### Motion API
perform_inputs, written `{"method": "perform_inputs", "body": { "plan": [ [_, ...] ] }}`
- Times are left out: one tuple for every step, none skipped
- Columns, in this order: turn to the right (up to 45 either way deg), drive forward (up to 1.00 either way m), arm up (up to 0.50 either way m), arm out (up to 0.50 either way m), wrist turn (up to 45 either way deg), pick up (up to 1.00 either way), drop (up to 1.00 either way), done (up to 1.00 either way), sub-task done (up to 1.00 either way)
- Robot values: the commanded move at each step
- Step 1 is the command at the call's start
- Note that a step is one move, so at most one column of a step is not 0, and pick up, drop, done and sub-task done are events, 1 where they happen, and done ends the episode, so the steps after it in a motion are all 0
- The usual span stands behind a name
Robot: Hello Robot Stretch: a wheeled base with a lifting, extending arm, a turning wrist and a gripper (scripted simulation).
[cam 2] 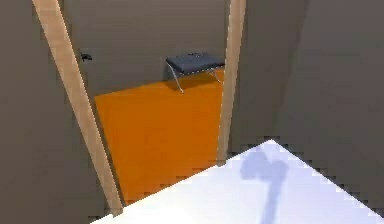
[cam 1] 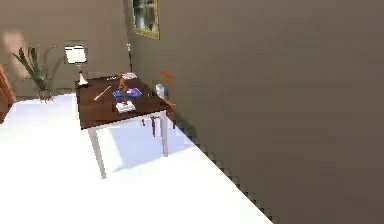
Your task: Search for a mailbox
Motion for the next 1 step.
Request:
{"method": "perform_inputs", "body": {
  "plan": [
    [45.0, 0.0, 0.0, 0.0, 0.0, 0.0, 0.0, 0.0, 0.0]
  ]
}}
